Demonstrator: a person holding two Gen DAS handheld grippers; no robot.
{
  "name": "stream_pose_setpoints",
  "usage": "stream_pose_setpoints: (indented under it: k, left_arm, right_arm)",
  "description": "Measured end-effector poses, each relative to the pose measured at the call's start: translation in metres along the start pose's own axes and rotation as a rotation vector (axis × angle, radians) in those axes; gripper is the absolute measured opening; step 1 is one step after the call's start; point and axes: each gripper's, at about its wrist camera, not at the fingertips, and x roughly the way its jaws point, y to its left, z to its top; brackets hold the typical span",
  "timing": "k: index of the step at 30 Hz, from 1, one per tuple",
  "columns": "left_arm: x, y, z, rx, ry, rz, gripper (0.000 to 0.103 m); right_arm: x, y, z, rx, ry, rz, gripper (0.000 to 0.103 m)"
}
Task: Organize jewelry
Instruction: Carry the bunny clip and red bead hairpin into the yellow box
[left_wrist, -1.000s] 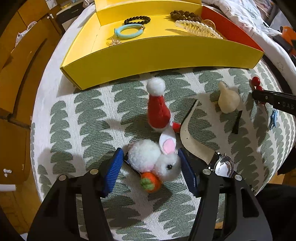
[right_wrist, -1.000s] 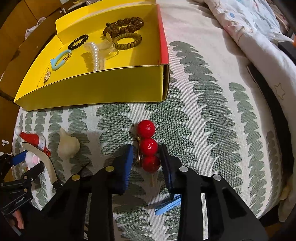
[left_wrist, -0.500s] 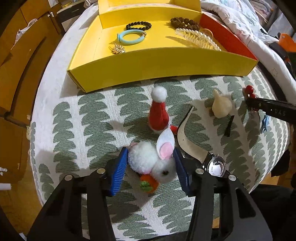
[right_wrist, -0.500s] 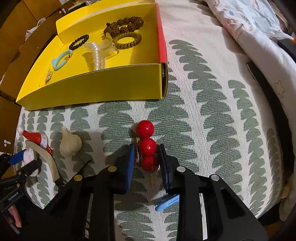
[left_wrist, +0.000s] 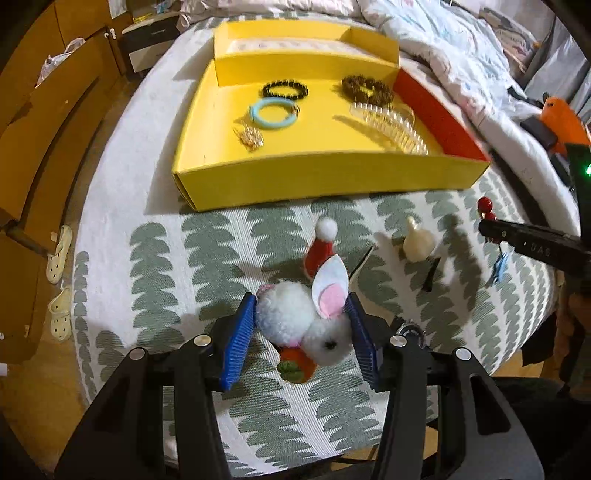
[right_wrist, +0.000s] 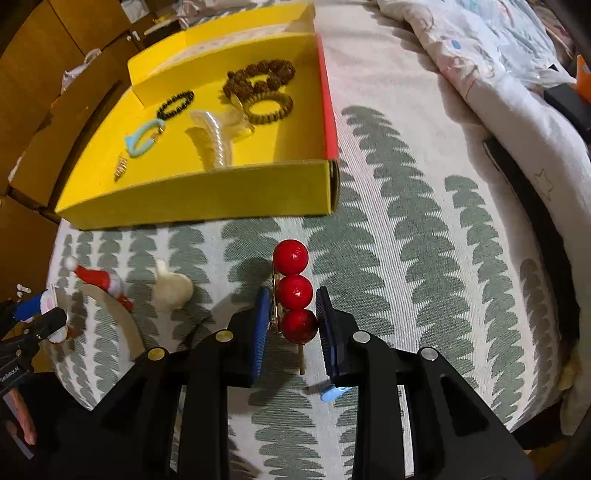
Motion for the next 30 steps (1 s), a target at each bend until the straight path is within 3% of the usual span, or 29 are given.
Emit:
stream_pose_setpoints:
  k: [7,15,22,30]
  left_arm:
    - [-0.019,0.009,0.021,-0.039,-0.046,-0.030,0.050]
    - [-0.031,0.005,0.081,-0.047,-0.090,-0.006,0.050]
    - [0.009,0.008,0.131,-0.087,-0.048,-0.012,0.050]
    - [0.059,0.023,0.149,-0.147,0.037,-0.055,0.050]
  right_arm:
    - [-0.031,0.010,0.020,-0.005,-0.073,0.088,0.027]
    - [-0.042,0.056,0.073,-0.069,-0.103,0.150,0.027]
    - [-0.009,0.101,0.125,-0.123,-0.070,0.206,0.027]
    - [0.049,0.095,0.140,-0.076,0.017,0.237,0.027]
